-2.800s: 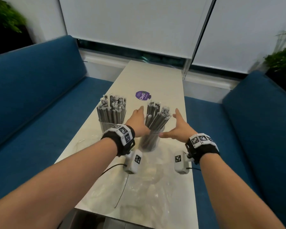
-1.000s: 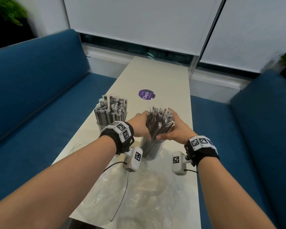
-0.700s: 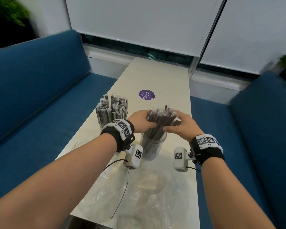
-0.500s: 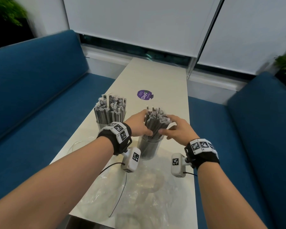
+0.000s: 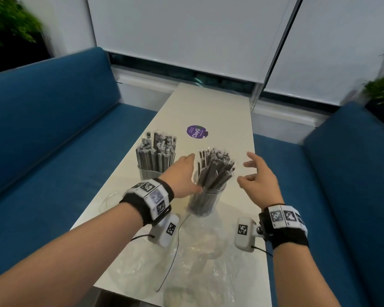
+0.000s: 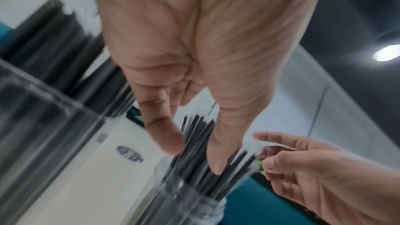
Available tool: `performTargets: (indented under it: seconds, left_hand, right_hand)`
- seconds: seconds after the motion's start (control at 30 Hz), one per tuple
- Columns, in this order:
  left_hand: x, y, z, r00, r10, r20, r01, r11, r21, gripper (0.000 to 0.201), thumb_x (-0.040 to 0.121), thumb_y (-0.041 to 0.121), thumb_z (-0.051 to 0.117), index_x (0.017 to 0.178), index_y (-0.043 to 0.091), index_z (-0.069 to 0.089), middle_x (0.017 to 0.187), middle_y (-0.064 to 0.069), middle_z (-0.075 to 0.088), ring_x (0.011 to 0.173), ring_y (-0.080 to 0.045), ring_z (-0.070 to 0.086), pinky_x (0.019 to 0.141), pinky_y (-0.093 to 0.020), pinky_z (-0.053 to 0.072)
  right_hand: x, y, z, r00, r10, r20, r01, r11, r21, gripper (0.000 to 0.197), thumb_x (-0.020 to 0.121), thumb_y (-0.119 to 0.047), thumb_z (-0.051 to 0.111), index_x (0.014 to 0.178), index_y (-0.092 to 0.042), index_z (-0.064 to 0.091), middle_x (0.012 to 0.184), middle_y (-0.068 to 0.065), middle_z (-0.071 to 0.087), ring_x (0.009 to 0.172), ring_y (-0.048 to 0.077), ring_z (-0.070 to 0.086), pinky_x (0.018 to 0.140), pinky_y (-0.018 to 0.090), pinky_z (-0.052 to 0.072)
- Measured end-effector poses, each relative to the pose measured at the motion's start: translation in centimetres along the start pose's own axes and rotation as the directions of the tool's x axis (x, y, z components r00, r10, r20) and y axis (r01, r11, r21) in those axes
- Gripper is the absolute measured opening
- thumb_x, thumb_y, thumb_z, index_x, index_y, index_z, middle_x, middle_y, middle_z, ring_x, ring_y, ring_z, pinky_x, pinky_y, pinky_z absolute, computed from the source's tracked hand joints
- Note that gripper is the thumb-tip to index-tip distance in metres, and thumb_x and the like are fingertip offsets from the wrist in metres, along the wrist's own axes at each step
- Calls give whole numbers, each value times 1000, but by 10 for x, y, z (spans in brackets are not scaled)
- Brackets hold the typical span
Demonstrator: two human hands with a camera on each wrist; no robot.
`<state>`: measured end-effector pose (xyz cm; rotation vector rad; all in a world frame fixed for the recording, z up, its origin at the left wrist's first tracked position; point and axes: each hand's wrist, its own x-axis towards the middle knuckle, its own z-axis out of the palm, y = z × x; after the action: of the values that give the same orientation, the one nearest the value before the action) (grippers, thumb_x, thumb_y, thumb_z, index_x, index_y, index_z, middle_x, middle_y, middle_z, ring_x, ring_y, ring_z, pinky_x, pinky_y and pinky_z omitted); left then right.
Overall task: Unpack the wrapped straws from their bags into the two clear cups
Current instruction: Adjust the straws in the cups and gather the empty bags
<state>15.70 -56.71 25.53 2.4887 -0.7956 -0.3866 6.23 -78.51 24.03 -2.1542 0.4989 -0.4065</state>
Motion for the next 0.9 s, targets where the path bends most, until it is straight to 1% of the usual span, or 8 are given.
performTargets:
  seconds: [0.13, 0.27, 0.37, 0.5, 0.67, 0.77, 0.83, 0.9]
  left_hand:
    - [-59, -9, -37, 992, 86, -98, -91, 994, -55, 59, 91, 37, 71, 145, 24, 51, 125, 3, 67, 92, -10, 68, 91, -31, 55]
    - [-93, -55, -83, 967, 29, -254, -69, 986, -149, 2, 87, 33, 76, 87, 31, 75, 80, 13, 73, 70, 2, 64, 64, -8, 46]
    - [-84, -107, -104, 953, -93, -288, 34, 979, -203, 22, 80, 38, 84, 97, 33, 71, 90, 12, 72, 68, -1, 63, 64, -17, 46]
    - [-38, -153, -105, 986, -154, -71, 145, 983, -115, 109, 67, 44, 92, 157, 29, 32, 151, 1, 49, 103, -17, 63, 82, -31, 50]
    - [23, -159, -95, 989, -2, 146, 32, 979, -199, 136, 65, 30, 97, 163, 35, 2, 166, 1, 32, 100, -18, 69, 83, -32, 55]
    - [44, -158, -92, 987, 102, 123, -65, 961, -270, 97, 71, 24, 93, 152, 31, 41, 141, 0, 62, 116, -24, 65, 104, -42, 52]
    - [48, -158, -98, 991, 108, 83, -74, 940, -332, 65, 78, 27, 88, 136, 27, 59, 117, 6, 71, 107, -21, 66, 94, -38, 55]
    - [49, -159, -104, 991, 112, 71, -71, 903, -424, 52, 84, 31, 83, 132, 27, 63, 107, 7, 72, 95, -18, 65, 75, -31, 55]
  right_hand:
    - [-43, -33, 6, 959, -180, -221, 210, 970, 120, 43, 92, -4, 70, 123, -32, 66, 108, -11, 70, 77, 11, 66, 67, 9, 51]
    - [-68, -67, 47, 945, -328, 3, 321, 926, 197, 41, 91, -1, 74, 116, -33, 70, 108, -6, 72, 85, 12, 67, 75, 19, 58]
    - [-63, -83, 90, 941, -268, 206, 240, 959, 154, 68, 88, -12, 81, 146, -31, 51, 134, -4, 60, 105, 9, 63, 84, 20, 58]
    - [-32, -87, 141, 930, -53, 365, 70, 997, -34, 133, 71, -40, 94, 167, -23, 3, 170, -1, 21, 145, 21, 44, 114, 46, 48]
    - [27, -99, 161, 928, 105, 357, -103, 994, -24, 158, 54, -42, 100, 165, -31, -11, 172, -2, 20, 140, 34, 53, 114, 57, 46]
    - [45, -107, 162, 933, 36, 358, -22, 999, -42, 130, 61, -32, 97, 164, -28, 19, 145, -6, 51, 121, 30, 65, 102, 52, 56]
    - [51, -114, 158, 950, -45, 310, 75, 993, -86, 90, 68, -28, 94, 147, -24, 52, 126, -2, 67, 98, 24, 69, 86, 43, 60]
    - [54, -118, 153, 968, -75, 241, 85, 996, -30, 69, 73, -26, 92, 135, -25, 61, 117, -1, 70, 86, 19, 67, 75, 32, 54]
